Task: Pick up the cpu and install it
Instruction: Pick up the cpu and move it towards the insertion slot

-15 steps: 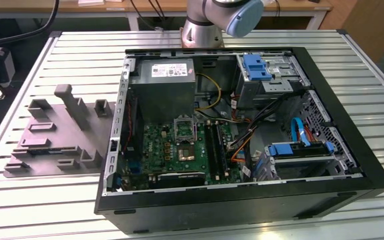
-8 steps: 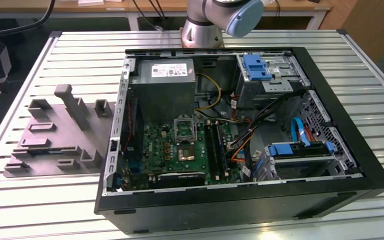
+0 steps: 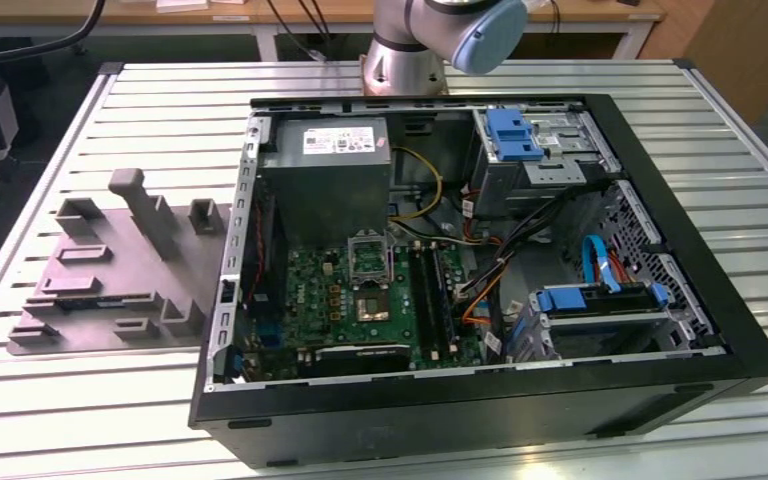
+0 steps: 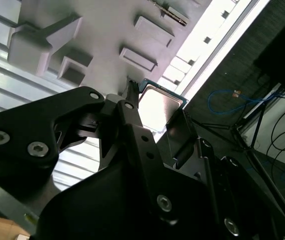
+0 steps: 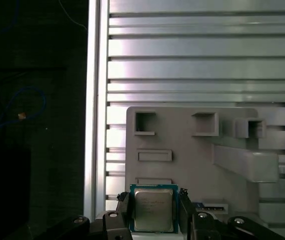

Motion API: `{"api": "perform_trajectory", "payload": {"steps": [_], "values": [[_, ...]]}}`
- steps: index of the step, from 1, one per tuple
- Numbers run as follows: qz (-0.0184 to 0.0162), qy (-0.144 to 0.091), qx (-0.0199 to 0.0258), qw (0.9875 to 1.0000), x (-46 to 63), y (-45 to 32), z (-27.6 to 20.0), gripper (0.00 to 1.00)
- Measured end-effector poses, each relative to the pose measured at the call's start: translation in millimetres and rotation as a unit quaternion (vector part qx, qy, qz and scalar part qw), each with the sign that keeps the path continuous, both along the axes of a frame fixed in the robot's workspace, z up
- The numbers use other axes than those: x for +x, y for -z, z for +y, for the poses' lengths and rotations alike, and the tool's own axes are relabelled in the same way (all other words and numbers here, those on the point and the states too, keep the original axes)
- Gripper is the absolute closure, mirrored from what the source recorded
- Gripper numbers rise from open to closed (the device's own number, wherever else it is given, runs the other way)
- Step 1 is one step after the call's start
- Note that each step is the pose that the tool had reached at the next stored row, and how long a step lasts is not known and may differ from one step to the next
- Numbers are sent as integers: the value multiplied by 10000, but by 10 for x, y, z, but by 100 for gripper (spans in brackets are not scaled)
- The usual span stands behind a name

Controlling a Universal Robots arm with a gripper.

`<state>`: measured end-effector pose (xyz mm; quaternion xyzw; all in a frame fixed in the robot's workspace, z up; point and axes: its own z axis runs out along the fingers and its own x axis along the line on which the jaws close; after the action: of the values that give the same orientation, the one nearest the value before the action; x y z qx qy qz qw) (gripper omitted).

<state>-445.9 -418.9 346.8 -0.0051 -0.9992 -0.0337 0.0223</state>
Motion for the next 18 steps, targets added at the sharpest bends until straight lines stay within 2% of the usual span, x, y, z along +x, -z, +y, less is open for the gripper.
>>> {"api": "perform_trajectory", "payload": {"steps": [9,18], "values": [[0,0,0,10000,0,-102,0,53],[0,0,0,10000,0,-243,0,53]]}}
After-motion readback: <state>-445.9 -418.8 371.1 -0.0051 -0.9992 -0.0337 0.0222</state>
